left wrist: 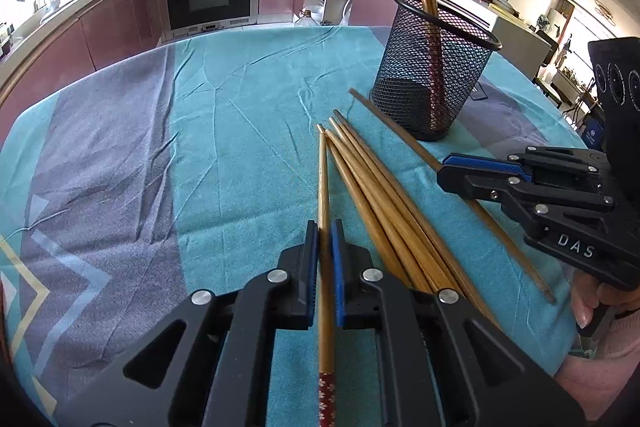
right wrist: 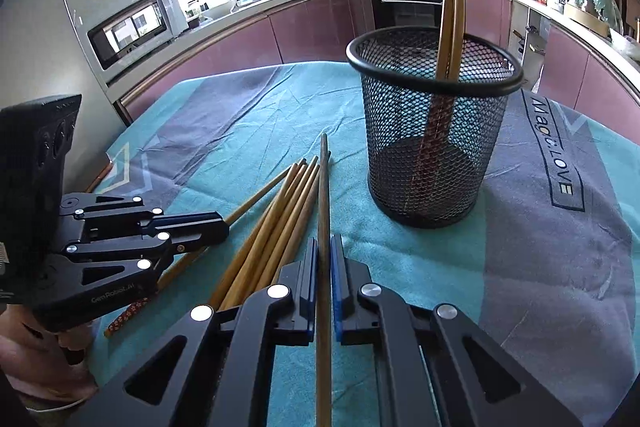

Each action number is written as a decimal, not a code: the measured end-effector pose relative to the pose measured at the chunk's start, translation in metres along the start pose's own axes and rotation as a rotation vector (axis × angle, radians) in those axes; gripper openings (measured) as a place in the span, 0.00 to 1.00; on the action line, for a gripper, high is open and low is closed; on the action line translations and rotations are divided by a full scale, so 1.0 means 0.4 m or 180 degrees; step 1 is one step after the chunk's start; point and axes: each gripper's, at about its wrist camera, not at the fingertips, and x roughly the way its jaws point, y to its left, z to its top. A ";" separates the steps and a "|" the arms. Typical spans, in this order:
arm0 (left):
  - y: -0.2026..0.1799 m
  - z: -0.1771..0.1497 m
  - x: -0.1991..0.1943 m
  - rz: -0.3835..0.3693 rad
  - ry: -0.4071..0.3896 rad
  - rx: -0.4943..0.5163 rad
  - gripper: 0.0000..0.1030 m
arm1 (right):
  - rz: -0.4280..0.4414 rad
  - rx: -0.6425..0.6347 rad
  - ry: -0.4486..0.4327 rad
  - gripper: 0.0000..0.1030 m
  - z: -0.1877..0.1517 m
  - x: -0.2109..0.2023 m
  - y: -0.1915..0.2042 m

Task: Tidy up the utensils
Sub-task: 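Close the right tool on a chopstick while the left tool grasps another, then raise the right tool's chopstick upright into the mesh cup while the left tool does likewise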

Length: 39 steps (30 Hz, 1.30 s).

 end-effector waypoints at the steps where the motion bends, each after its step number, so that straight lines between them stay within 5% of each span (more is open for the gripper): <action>1: 0.000 -0.002 -0.005 -0.0020 -0.0014 -0.0007 0.07 | 0.0028 0.0011 -0.0021 0.05 0.000 -0.007 -0.003; 22: 0.023 0.088 -0.250 -0.0828 -0.0727 -0.0105 0.07 | 0.0348 0.0061 -0.0797 0.05 0.057 -0.206 -0.016; 39: -0.021 0.197 -0.366 -0.1049 -0.1185 -0.0057 0.07 | 0.0239 0.0002 -0.1254 0.05 0.123 -0.315 -0.055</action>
